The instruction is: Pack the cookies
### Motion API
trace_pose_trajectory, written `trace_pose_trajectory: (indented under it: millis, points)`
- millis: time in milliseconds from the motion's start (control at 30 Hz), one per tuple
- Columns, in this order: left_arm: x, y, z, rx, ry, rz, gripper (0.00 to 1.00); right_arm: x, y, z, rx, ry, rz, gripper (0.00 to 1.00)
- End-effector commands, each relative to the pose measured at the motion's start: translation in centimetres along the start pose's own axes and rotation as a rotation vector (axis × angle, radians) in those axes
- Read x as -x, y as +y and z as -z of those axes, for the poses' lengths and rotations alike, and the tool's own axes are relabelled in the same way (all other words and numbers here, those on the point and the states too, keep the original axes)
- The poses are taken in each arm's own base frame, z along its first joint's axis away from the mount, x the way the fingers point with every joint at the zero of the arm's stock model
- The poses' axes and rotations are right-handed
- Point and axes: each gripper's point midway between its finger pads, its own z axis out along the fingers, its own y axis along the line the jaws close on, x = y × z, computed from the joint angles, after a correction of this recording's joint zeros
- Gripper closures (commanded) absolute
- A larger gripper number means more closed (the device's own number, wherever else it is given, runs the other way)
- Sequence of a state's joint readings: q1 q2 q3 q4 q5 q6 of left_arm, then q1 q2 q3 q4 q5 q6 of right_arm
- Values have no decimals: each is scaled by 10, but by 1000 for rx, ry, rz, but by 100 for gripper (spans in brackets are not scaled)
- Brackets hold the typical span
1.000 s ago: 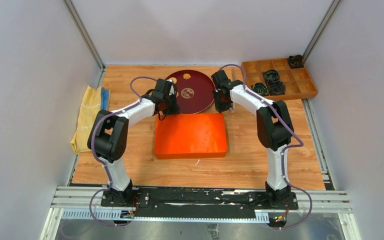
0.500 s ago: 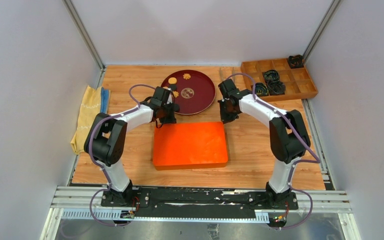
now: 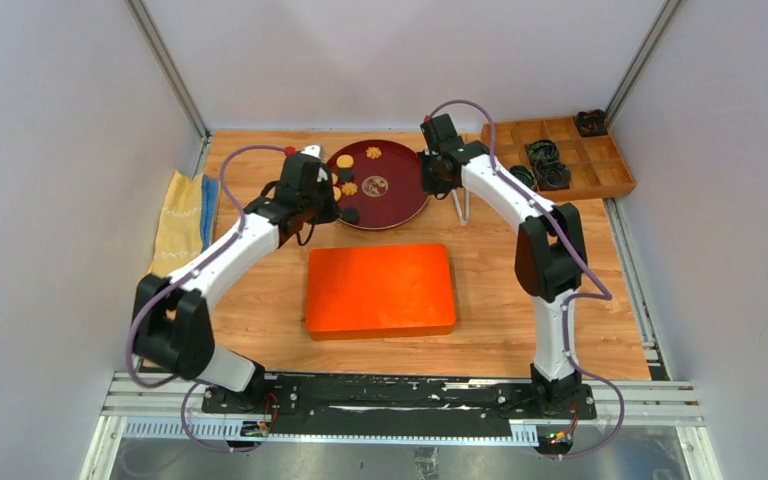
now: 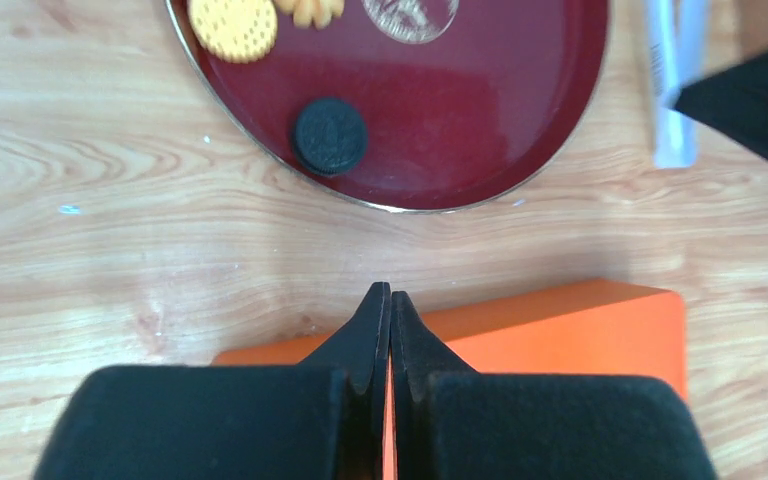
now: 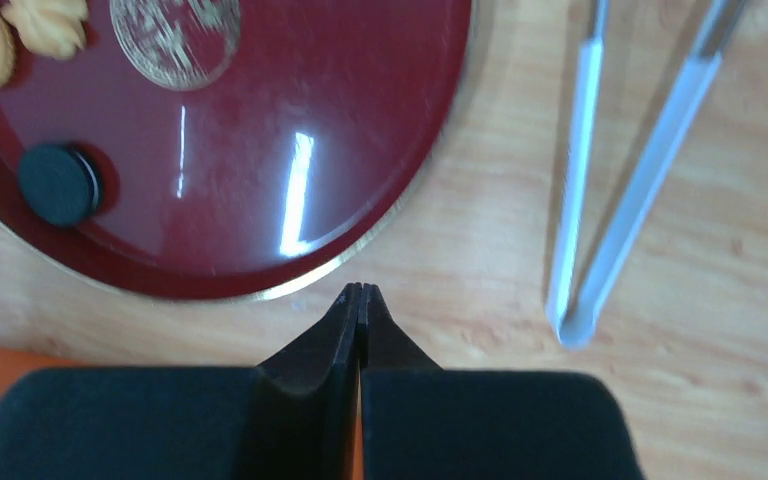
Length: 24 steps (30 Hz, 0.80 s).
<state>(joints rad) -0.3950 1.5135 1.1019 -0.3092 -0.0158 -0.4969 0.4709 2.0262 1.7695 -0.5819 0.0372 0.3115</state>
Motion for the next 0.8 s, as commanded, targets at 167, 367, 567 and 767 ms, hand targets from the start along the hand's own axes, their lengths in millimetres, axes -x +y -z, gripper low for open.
trace_pose_trajectory:
  millis: [167, 367, 567, 767]
  points:
    - [2, -19, 84, -73, -151, -65, 100, -5, 17, -60, 36, 97, 29, 100]
    - [-21, -7, 105, -84, -173, -77, 100, -17, 12, -77, 16, 131, 36, 100]
    - [-39, 0, 101, -78, -133, -72, 100, -39, 5, -73, 3, 181, 24, 100]
    - [-46, -3, 91, -97, -110, -63, 100, -60, -3, -58, -13, 211, 14, 100]
